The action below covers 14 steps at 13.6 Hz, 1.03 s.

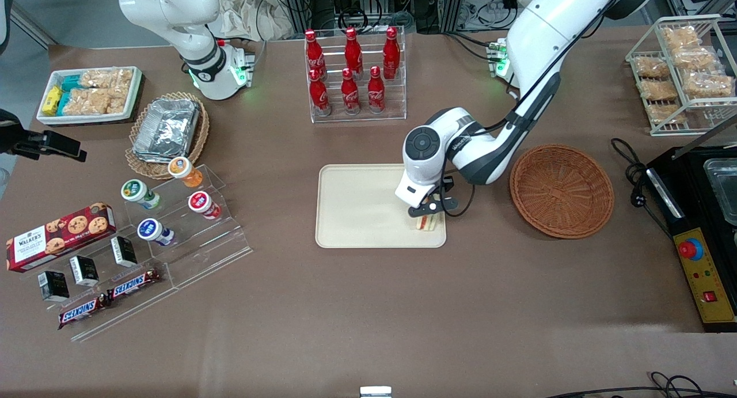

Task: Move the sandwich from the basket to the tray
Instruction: 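Lower the sandwich onto the tray with the left gripper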

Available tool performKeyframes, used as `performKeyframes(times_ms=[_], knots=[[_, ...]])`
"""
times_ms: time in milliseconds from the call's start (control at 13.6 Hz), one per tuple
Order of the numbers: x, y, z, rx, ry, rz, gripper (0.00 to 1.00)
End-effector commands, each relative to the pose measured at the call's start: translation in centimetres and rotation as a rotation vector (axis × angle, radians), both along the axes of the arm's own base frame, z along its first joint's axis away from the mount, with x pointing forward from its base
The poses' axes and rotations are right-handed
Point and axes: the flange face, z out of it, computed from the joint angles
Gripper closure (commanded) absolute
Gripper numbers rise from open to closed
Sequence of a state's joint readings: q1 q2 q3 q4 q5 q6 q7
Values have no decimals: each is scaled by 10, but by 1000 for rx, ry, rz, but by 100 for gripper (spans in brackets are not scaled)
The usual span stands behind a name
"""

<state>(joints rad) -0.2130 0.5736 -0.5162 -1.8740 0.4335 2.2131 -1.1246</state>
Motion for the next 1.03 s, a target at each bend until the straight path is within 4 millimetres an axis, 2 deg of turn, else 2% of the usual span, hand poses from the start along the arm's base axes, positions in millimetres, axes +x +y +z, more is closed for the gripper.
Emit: performKeyframes(times_ms=[0, 74, 148, 221, 295, 664, 959], knots=[[5, -7, -3, -7, -34, 26, 100], [7, -8, -2, -9, -39, 26, 100], [8, -8, -4, -8, -36, 26, 77], [9, -8, -4, -9, -37, 24, 27], [8, -8, -8, -8, -31, 21, 0], [17, -10, 8, -19, -53, 34, 0], [30, -8, 35, 5, -57, 62, 0]])
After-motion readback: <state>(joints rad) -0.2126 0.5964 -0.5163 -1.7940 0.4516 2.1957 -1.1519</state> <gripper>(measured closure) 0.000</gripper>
